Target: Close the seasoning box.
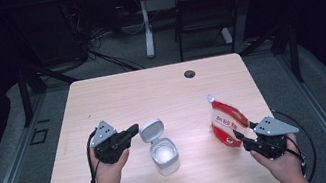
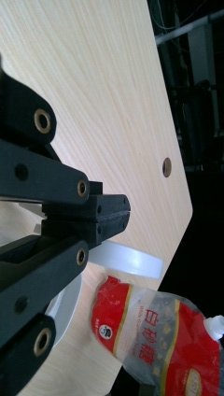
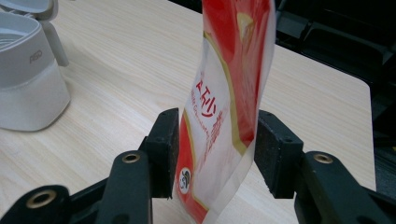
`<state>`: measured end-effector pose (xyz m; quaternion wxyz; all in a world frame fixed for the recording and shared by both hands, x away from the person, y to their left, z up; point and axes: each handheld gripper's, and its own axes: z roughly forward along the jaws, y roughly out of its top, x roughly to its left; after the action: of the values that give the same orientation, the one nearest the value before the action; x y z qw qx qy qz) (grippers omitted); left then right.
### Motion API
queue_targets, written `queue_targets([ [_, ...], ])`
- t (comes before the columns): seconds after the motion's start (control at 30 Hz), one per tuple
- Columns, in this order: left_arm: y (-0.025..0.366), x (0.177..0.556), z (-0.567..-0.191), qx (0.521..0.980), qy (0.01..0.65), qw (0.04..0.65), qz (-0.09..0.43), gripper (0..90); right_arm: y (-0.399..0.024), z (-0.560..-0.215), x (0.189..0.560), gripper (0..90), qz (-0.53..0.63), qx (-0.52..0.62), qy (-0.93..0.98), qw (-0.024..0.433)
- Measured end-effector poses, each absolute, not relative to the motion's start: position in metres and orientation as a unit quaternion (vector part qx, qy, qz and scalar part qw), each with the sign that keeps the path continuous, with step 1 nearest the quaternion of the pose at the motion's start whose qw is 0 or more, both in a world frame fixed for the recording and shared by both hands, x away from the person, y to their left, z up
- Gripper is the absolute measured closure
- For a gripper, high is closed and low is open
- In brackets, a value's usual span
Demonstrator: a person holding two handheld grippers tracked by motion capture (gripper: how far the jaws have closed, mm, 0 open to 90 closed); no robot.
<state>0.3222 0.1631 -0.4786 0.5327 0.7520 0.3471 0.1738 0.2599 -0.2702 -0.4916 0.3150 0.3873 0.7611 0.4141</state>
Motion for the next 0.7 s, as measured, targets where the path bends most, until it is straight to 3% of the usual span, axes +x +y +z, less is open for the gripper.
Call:
queue_targets([
  [0.7, 0.150, 0.302, -0.484, 0.781, 0.310, 0.518, 0.158, 90.0, -0.271, -0.507, 0.254, 50.1, 0.421, 0.398, 0.758, 0.300],
])
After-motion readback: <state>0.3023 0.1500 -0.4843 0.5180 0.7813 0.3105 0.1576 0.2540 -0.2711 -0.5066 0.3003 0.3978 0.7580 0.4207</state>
